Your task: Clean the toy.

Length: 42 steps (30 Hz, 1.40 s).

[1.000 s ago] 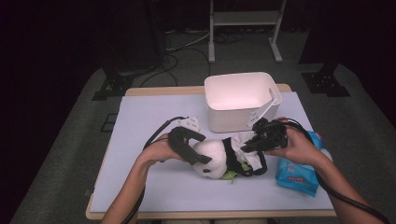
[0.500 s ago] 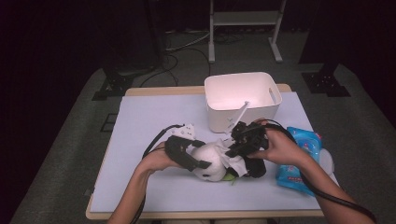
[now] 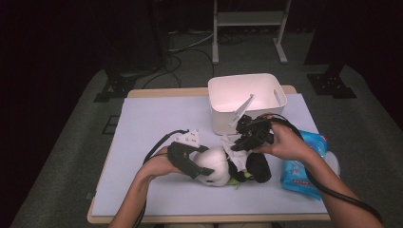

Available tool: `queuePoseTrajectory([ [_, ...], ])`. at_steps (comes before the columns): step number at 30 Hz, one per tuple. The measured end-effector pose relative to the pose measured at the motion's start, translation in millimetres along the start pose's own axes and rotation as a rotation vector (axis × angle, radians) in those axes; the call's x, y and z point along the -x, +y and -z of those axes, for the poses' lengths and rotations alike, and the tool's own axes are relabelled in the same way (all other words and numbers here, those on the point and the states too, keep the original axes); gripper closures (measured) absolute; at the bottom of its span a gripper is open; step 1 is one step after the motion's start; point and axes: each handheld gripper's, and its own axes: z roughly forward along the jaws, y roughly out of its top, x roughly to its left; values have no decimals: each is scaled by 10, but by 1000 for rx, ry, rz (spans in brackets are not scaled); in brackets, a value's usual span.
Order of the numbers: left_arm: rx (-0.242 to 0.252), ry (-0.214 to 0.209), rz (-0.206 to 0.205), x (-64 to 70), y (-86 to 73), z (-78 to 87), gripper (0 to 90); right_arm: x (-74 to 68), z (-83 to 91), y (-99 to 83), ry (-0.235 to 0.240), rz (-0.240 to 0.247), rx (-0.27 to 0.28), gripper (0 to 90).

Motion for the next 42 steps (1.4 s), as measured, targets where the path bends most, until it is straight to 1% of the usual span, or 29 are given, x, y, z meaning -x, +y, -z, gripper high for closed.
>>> queuePoseTrajectory([
  [1,-1,-4,2,-3,2,2,186,31,49,-76,-3,-12,11,819],
  [2,-1,-4,2,-3,2,2,183,31,49,-76,-3,-12,11,819],
  [3,-1,-4,3,-7,4,3,176,50,95,-151,-3,-35,22,819],
  [4,-1,-4,5,-12,6,4,176,50,95,-151,-3,-35,22,819],
  [7,3,-5,25,-27,9,7,137,98,160,-291,0,-67,40,820],
  [10,4,-9,33,-46,15,12,110,121,181,-412,7,-90,52,820],
  [13,-1,-10,52,-61,15,14,94,116,198,-520,14,-103,61,821],
  [14,-3,-14,56,-65,13,15,91,114,203,-559,10,-106,61,822],
  [15,-4,-19,61,-67,11,19,91,103,211,-612,16,-114,65,822],
  [16,-8,-23,60,-70,9,25,91,103,211,-612,16,-114,65,822],
  [19,-19,-46,74,-83,-14,22,92,71,203,-678,23,-114,68,822],
  [22,-20,-55,73,-76,-18,10,98,47,197,-695,26,-112,69,823],
  [23,-18,-55,73,-70,-17,8,113,36,194,-703,24,-109,69,823],
  [26,-22,-55,61,-67,-9,9,113,14,193,-730,22,-106,71,823],
  [28,-20,-56,64,-69,-12,10,113,1,194,-759,21,-112,75,825],
  [30,-21,-57,59,-68,-12,10,113,-4,195,-799,21,-116,81,825],
  [31,-23,-56,49,-65,-11,8,113,-8,192,-847,25,-123,87,825],
  [33,-23,-58,45,-64,-10,8,113,-8,195,-866,25,-127,87,824],
  [35,-21,-62,40,-62,-12,6,113,-19,198,-951,18,-135,89,824],
  [36,-21,-62,39,-61,-11,5,113,-19,198,-951,18,-135,89,824],
  [40,-25,-60,36,-53,7,0,122,-46,194,-1035,9,-144,81,824],
  [41,-25,-57,35,-52,11,-4,124,-43,186,-1075,-9,-146,57,824],
  [42,-26,-55,31,-54,17,-8,124,-43,186,-1075,-9,-146,57,824],
])
